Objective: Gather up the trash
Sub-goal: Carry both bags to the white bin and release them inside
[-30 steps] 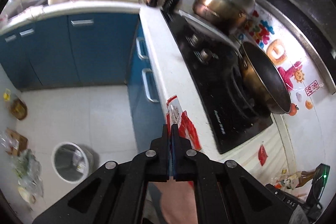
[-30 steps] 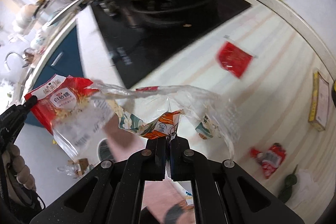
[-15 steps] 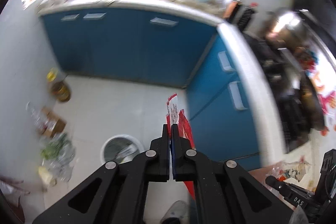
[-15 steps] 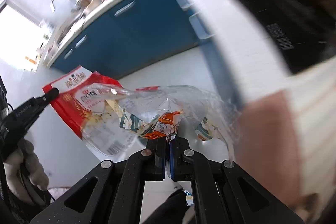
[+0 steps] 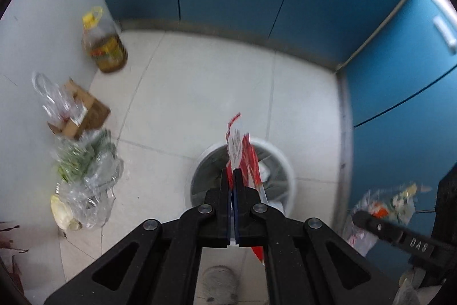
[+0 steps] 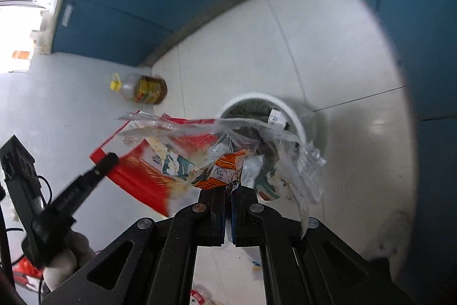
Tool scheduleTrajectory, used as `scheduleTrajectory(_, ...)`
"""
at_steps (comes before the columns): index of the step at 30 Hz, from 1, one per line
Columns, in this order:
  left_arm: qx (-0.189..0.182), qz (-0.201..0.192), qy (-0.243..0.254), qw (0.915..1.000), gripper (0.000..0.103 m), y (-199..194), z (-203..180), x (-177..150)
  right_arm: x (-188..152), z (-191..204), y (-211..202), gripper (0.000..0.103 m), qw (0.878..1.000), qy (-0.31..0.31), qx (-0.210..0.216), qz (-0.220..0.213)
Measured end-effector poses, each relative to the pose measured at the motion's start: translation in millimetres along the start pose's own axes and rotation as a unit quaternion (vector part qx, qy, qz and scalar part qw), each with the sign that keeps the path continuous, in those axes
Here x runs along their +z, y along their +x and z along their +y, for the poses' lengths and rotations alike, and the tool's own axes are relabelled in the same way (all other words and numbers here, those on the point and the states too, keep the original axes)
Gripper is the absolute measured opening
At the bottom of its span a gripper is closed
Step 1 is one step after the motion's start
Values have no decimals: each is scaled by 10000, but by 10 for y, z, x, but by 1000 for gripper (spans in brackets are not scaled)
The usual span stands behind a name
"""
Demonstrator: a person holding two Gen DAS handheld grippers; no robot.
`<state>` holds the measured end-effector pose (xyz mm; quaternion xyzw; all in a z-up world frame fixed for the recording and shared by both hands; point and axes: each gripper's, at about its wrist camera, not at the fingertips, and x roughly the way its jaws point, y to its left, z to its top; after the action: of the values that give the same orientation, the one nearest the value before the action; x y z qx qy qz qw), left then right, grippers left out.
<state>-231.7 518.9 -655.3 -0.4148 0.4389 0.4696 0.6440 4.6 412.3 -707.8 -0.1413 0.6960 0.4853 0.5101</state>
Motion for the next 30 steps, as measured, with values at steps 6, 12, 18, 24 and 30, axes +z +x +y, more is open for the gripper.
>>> scheduleTrajectory(6,-154,645,-81,9978,2,1007,279,-89,214,-371,1353,2,9987,50,218,460)
scheduleTrajectory(12,-3,906,-30,9959,7,1162,294,-135,363,-472,1927,48,9966,54,-180,799)
scheduleTrajectory(18,174,502,-66,9986,101,932,358,-173,250,-402,1693,67,9964,-108,-583,609)
scheduleTrajectory(24,570,152,61,9982,103,430,327,-219,55,-48,1095,96,9797,-939,-1767,109)
scheduleTrajectory(30,743,252,252,9966,103,-320,180,-338,-217,455,290,103,9617,-1404,-2336,-277)
